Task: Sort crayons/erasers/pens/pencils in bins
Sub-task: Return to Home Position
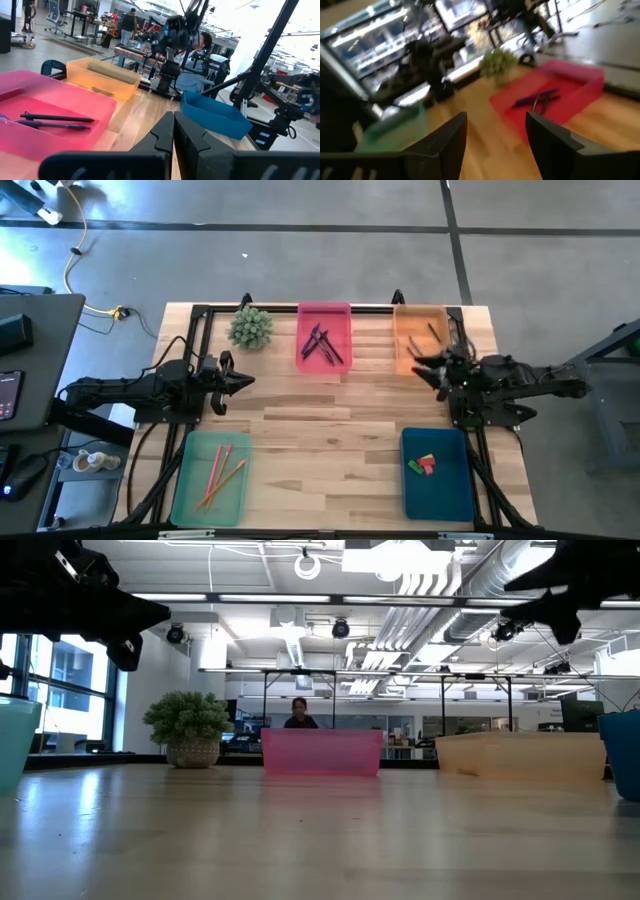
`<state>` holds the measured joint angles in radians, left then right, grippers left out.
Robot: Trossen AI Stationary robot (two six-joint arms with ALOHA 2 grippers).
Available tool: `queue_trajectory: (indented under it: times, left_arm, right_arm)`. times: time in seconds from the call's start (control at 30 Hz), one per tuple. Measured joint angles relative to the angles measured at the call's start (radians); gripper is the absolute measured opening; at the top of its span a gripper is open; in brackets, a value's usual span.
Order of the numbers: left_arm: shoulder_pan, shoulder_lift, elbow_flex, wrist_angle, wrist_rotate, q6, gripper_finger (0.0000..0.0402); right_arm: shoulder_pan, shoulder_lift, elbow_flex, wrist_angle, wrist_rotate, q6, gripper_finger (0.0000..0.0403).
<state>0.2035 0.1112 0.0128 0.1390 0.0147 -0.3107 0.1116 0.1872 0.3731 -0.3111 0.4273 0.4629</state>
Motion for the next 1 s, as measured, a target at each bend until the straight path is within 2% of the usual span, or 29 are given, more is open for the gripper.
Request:
queue_trajectory:
  times: [0.17, 0.33, 0.67, 1.0]
  left_arm:
    - [0.000, 0.000, 0.000, 0.000, 0.000, 0.000, 0.0001]
    - [0.000, 0.000, 0.000, 0.000, 0.000, 0.000, 0.0001]
    - [0.000, 0.000, 0.000, -0.007, -0.001, 0.000, 0.0000]
    - [0.000, 0.000, 0.000, -0.008, 0.000, 0.000, 0.0001]
  right_arm:
    - [0.000, -0.089, -0.113, 0.008, -0.064, 0.007, 0.0193]
    - [0.000, -0.186, -0.196, 0.030, -0.074, -0.023, 0.0193]
    - [0.000, -0.183, -0.285, 0.096, -0.095, -0.086, 0.0193]
    - [0.000, -0.178, -0.290, 0.147, -0.103, -0.080, 0.0193]
